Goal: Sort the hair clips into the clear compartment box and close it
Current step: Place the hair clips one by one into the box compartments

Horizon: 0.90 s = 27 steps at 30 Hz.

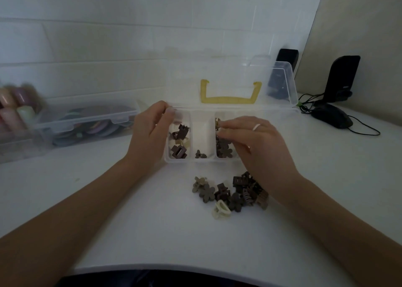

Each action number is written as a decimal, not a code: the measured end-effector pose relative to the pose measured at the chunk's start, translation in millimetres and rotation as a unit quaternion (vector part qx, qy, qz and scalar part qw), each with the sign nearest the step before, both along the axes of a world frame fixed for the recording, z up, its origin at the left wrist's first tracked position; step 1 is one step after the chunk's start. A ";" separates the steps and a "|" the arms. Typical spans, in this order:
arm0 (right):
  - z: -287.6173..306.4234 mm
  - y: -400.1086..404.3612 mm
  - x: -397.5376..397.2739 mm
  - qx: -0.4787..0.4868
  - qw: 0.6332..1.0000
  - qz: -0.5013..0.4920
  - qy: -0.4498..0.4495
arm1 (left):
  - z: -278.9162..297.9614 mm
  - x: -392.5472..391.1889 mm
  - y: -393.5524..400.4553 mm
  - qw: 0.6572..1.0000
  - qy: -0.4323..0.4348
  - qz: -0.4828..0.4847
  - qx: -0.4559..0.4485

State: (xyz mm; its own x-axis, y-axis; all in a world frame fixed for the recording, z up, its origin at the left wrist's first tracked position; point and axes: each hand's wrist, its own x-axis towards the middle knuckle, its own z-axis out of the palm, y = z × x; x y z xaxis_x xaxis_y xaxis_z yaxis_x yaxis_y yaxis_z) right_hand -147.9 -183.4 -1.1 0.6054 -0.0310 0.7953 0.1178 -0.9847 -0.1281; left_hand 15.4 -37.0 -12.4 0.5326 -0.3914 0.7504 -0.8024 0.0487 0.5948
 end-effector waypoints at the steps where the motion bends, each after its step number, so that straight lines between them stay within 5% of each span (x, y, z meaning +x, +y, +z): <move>1: -1.5 -2.0 2.0 -0.020 1.000 -0.018 0.002 | 0.0 0.1 -0.2 1.000 0.001 -0.001 -0.001; 14: 3.1 -9.5 -10.1 -0.093 0.979 -0.150 0.099 | -0.5 0.9 -0.7 1.000 -0.002 0.001 -0.004; 27: 10.8 -2.8 -14.1 -0.047 0.998 -0.036 0.022 | -0.8 0.7 -2.3 1.000 -0.005 0.008 -0.005</move>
State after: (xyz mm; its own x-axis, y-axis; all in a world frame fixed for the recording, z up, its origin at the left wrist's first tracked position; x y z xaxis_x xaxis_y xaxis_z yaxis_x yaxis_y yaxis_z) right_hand -162.0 -186.2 9.7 0.6382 -0.0031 0.7698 0.0420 -0.9984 -0.0388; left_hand 16.0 -39.3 -13.1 0.5304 -0.3765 0.7595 -0.8092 0.0420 0.5860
